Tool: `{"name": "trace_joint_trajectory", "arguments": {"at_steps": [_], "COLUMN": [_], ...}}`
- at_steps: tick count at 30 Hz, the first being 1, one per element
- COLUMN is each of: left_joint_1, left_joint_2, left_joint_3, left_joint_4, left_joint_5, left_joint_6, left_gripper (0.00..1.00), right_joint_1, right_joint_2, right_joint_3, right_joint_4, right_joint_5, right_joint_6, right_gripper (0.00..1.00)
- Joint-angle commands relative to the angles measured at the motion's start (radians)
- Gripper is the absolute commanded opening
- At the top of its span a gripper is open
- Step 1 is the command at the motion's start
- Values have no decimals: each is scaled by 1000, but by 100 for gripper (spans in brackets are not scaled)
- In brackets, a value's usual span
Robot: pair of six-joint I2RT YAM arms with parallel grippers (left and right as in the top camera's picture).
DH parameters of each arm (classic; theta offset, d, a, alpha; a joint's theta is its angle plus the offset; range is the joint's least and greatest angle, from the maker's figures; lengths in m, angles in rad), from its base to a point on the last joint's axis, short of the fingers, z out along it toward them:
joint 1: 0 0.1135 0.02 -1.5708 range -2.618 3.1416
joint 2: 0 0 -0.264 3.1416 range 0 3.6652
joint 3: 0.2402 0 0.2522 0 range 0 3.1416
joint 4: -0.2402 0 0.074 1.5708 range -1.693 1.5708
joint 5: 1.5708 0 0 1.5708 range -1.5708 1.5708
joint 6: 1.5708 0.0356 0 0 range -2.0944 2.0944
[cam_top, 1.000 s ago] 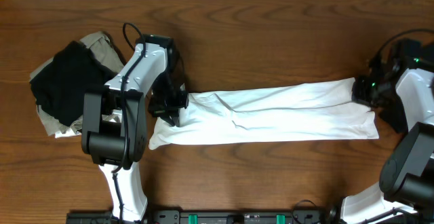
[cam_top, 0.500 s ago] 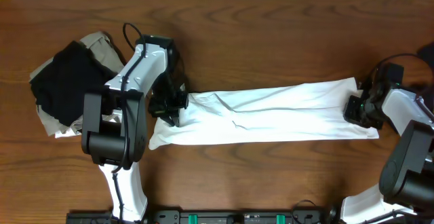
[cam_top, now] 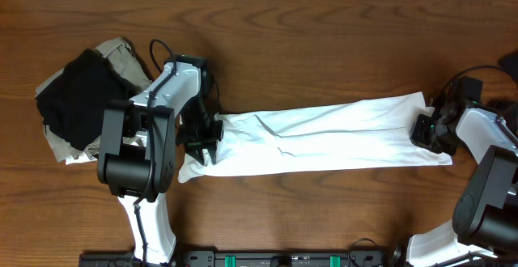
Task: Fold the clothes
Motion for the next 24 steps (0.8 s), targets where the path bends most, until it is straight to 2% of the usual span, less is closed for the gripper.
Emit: {"name": "trace_joint_trajectory", "arguments": {"at_steps": [1,7,11,13,17,24], "left_joint_1": [5,5,5,5,-14,-90], "left_joint_2": [-24,-87,-182,-222,-241,-218], "left_joint_3": [17,110,148,148,147,65], "left_joint_4": [-6,-27,37,84,137,206], "left_joint_5": [-11,-94,-165,-163,-103,-47], "left_joint_6": [-4,-53,-122,-159,-162,-160], "left_gripper": [32,32,33,35,35,35], "right_joint_1": [-18,-18,-18,-18,-18,-19], "right_joint_2": [24,24,24,24,24,24], "right_joint_3": [-29,-29,-29,-29,-29,-19], "right_joint_4": [7,6,7,6,5,7], "right_joint_5": [51,45,44,44,42,-18], "right_joint_6": [16,16,16,17,18,23], "right_gripper": [16,16,16,17,17,23]}}
